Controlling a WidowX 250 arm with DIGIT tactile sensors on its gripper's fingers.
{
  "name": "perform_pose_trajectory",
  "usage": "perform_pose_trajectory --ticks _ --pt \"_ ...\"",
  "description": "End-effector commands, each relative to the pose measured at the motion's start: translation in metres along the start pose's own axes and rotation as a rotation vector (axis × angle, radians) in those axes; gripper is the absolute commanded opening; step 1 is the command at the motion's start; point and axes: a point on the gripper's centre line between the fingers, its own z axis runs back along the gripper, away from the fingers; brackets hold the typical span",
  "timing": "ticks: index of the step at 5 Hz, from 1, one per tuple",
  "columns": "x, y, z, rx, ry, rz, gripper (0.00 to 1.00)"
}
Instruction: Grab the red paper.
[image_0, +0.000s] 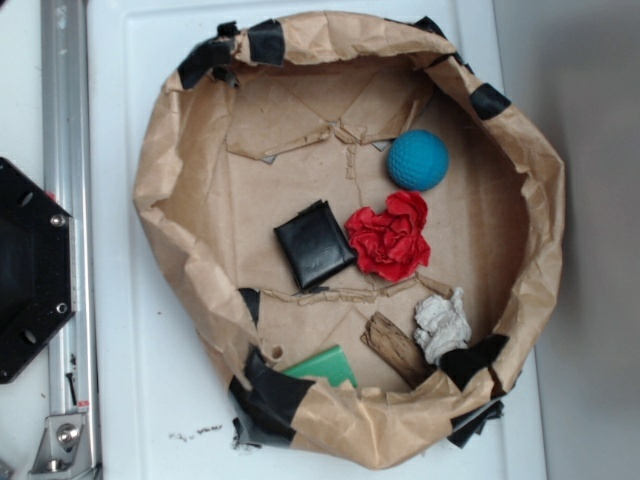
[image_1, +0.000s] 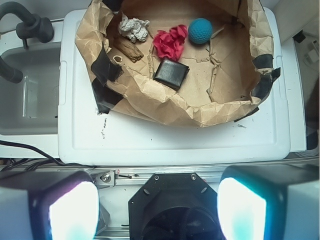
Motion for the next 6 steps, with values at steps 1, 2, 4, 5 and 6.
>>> perform_pose_trajectory --ticks 1,2,4,5,6 --pt "0.000 0.000 0.000 0.000 0.000 0.000 1.00" --pt "0.045 0.016 -0.050 0.042 -0.202 0.105 1.00" --pt "0.131 0.011 -0.104 -0.096 -0.249 0.290 1.00" --pt "0.153 0.028 -0.159 -0.051 -0.175 0.338 1.00" --pt "0.165 0.038 -0.198 -0.001 -0.133 0.282 1.00"
